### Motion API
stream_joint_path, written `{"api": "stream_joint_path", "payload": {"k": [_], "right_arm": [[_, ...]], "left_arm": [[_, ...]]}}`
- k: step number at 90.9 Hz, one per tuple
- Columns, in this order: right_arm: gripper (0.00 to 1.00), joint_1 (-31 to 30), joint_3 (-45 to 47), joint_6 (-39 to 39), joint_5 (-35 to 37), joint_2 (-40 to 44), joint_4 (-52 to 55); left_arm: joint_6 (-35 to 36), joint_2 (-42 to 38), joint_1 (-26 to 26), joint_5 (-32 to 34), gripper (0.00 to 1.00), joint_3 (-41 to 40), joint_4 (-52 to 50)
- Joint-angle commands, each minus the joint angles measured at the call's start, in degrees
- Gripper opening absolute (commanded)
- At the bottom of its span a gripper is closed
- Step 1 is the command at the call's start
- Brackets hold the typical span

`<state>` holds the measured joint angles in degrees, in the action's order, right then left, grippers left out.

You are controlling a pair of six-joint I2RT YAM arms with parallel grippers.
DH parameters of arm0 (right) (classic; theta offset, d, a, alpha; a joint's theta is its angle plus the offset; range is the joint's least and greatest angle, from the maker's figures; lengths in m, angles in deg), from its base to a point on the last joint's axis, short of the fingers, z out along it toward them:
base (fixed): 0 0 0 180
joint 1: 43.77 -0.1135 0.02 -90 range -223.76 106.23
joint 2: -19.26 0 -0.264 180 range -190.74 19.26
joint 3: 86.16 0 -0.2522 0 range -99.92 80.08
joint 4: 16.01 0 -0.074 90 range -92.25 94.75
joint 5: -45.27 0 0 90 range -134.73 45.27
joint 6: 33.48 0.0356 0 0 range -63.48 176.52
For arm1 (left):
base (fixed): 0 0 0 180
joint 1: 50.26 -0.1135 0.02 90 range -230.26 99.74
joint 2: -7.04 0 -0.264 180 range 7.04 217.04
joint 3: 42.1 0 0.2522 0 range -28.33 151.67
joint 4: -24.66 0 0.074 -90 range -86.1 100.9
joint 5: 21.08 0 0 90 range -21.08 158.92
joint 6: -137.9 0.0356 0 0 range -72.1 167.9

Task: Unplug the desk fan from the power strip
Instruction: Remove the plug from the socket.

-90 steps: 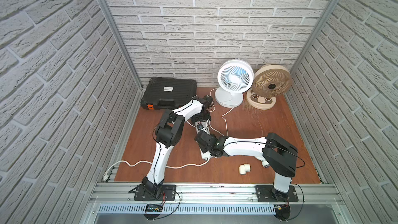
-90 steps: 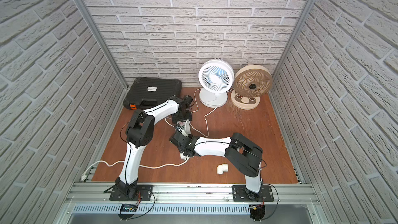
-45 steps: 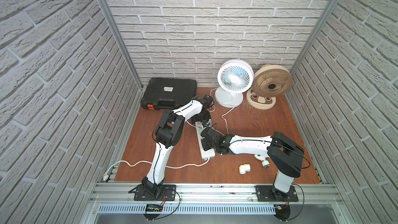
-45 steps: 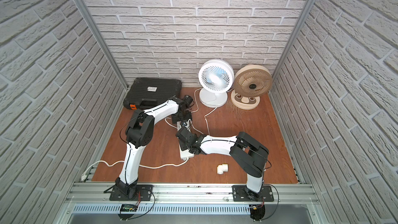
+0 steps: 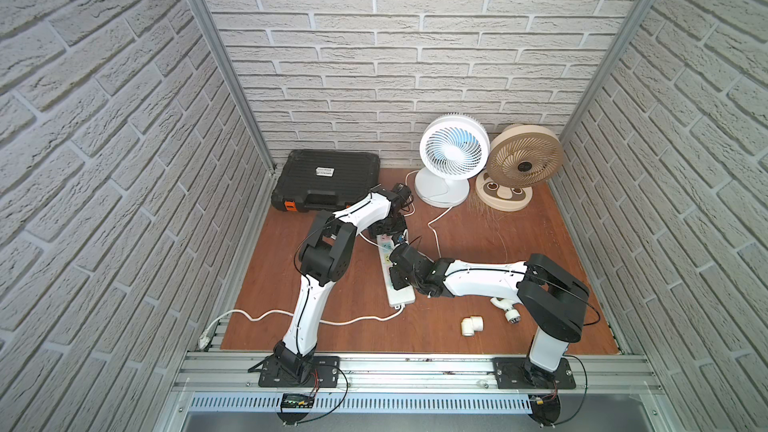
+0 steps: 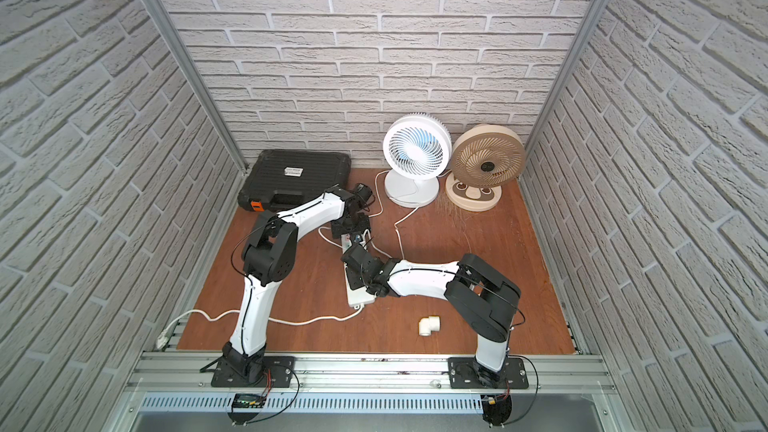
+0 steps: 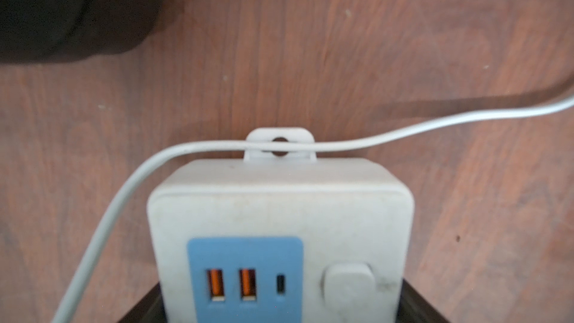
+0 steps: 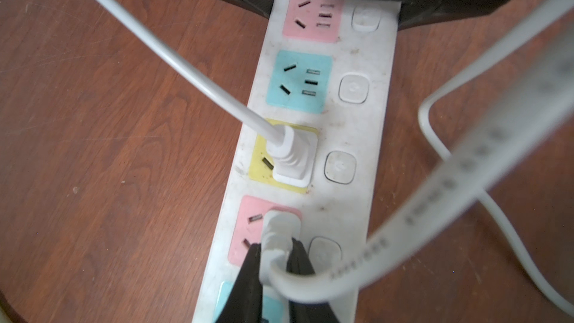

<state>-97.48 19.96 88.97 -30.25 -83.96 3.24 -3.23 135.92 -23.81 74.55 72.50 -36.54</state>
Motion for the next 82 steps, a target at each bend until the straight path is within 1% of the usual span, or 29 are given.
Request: {"api": "stream_joint_path", "payload": {"k": [1, 20, 28, 59, 73, 82], "right_arm": [[0.03, -0.6, -2.3, -2.3, 8.1, -1.0, 5.4], [0.03, -4.2, -6.8, -5.9, 15.8, -3.5, 9.9], [0.03, -5.0, -8.0, -7.0, 17.8, -4.1, 10.9], [0.03, -5.2, -7.7, -6.6, 17.1, -3.9, 10.3], [0.03, -4.4, -6.0, -4.9, 15.6, -2.8, 8.7], [0.03, -3.2, -4.1, -3.1, 13.4, -1.7, 7.0]], "left_arm": [[0.2, 7.3, -0.1, -6.4, 0.00, -3.8, 4.3], [0.3, 7.3, 0.0, -6.4, 0.00, -3.5, 4.2], [0.4, 7.5, 0.0, -6.5, 0.00, -3.5, 4.2], [0.7, 7.2, 0.0, -6.4, 0.00, -3.4, 4.0], [0.9, 7.2, 0.1, -6.4, 0.00, -3.5, 4.1], [0.9, 7.0, 0.1, -6.1, 0.00, -3.7, 4.1]]}}
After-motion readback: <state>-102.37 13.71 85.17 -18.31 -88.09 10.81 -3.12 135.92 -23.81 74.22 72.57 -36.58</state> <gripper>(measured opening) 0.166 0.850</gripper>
